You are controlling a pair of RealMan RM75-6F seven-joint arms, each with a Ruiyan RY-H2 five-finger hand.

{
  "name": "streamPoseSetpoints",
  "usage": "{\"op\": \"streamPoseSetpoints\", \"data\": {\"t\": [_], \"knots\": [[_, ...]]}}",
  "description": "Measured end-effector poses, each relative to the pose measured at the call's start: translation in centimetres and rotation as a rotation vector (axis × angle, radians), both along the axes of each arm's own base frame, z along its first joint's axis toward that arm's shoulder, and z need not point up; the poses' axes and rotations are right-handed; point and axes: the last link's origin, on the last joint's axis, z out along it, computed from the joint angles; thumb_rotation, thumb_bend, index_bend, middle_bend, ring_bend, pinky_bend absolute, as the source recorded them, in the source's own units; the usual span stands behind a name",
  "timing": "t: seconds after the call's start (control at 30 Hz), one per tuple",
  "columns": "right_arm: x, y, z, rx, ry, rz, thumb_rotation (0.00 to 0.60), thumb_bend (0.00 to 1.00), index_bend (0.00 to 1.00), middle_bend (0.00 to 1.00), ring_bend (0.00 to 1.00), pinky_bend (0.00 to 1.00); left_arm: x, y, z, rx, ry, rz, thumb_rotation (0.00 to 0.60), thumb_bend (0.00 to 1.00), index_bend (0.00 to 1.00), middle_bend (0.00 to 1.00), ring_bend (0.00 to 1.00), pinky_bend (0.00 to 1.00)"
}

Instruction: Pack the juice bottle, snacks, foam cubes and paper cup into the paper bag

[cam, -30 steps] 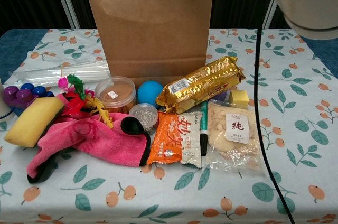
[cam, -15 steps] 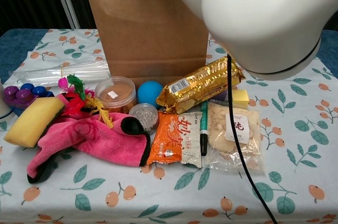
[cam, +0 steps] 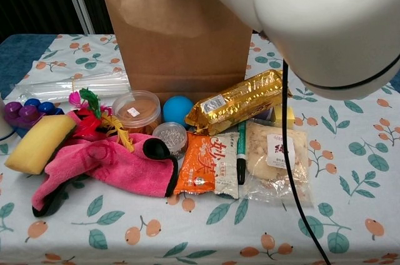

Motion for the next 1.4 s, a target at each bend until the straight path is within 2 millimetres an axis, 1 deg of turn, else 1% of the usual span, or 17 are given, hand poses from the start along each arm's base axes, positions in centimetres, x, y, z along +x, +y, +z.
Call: {"op": "streamPoseSetpoints", "data": {"t": [0.57, 0.67, 0.8, 0.83, 0.9, 1.4], "knots": [[0.32, 0.25, 0.18, 0.001, -0.006, 0.022, 0.6, 0.05, 0.35, 0.35, 0.19, 0.15, 0.19, 0.21, 0.06, 0.003, -0.003, -0.006, 0.6, 0.09, 0.13, 0.1, 0.06, 0.16], [0.46, 0.29, 0.37, 0.003, -0.013, 0.023, 0.6, 0.04, 0.29, 0.31, 0.15, 0.12, 0.28, 0.23, 0.05, 0.003, -0.003, -0.009, 0.6, 0.09, 0.13, 0.1, 0.06, 0.16], [0.38, 0.31, 0.49, 0.016, -0.016, 0.006, 0.6, 0.0, 0.17, 0.19, 0.04, 0.01, 0.37, 0.28, 0.05, 0.003, -0.003, -0.012, 0.6, 0.09, 0.13, 0.1, 0.06, 0.16], [0.33, 0.3, 0.52, 0.02, -0.015, -0.001, 0.6, 0.0, 0.14, 0.16, 0.01, 0.0, 0.37, 0.28, 0.03, 0.003, -0.003, -0.011, 0.6, 0.09, 0.13, 0.1, 0.06, 0.16], [0.34, 0.3, 0.55, 0.028, -0.013, -0.005, 0.6, 0.0, 0.12, 0.13, 0.0, 0.0, 0.38, 0.29, 0.07, 0.004, -0.002, -0.011, 0.6, 0.09, 0.13, 0.1, 0.06, 0.16], [0.86, 0.37, 0.83, 0.022, -0.03, 0.039, 0.6, 0.0, 0.11, 0.13, 0.0, 0.0, 0.46, 0.36, 0.12, 0.008, -0.003, -0.01, 0.6, 0.09, 0.13, 0.1, 0.06, 0.16]]}}
